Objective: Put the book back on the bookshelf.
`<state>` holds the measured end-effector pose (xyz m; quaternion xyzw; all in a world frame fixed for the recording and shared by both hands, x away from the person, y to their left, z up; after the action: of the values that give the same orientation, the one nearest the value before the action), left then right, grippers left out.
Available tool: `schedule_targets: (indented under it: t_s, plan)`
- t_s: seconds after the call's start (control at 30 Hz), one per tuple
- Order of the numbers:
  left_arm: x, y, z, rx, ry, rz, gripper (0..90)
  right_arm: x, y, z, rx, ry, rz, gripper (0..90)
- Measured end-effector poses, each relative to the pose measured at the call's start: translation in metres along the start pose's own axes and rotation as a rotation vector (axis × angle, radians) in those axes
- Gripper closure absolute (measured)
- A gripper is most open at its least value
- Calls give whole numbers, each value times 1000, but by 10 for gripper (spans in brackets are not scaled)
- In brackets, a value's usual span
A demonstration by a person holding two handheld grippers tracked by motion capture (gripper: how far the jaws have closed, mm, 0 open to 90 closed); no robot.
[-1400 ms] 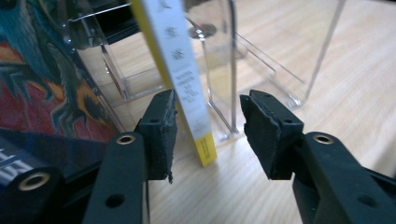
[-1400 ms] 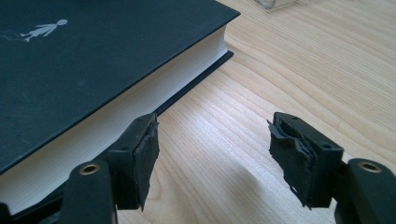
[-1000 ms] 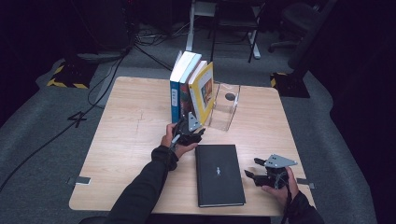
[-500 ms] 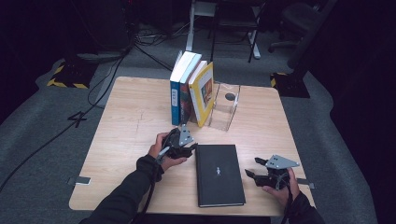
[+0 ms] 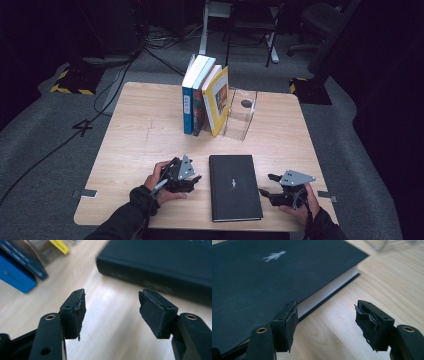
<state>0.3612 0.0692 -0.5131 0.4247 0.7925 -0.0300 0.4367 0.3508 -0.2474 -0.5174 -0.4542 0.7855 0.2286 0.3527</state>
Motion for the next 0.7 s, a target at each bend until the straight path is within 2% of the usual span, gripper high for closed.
schedule_targets:
  t_s: [0.17,0.27,0.4,0.47,0.63,0.7]
  plan:
    - [20,-18,-12,81,37,-11,338,1,8,-5,-22,17,-7,331]
    - [27,-26,-20,103,45,-20,291,4,12,-7,-34,34,-11,327]
    - [31,-32,-25,120,48,-35,273,5,16,-10,-51,34,1,315]
    - [34,-39,-28,137,51,-27,257,5,22,-12,-65,36,8,312]
    - [36,-45,-27,160,60,-8,245,7,28,-15,-75,62,-5,309]
    - [36,-46,-26,156,62,-2,239,10,30,-17,-81,74,-9,311]
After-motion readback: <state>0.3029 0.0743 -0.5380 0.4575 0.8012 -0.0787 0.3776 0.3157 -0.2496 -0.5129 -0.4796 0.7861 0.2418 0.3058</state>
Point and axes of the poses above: each handheld gripper's, and its own axes: z roughly forward along the jaws, x roughly out of its underside, y roughly to its left, the point moved 6 cm from there along z, roughly forward along the jaws, and after that the axes turned 11 degrees about -x, right-handed, at the moved point
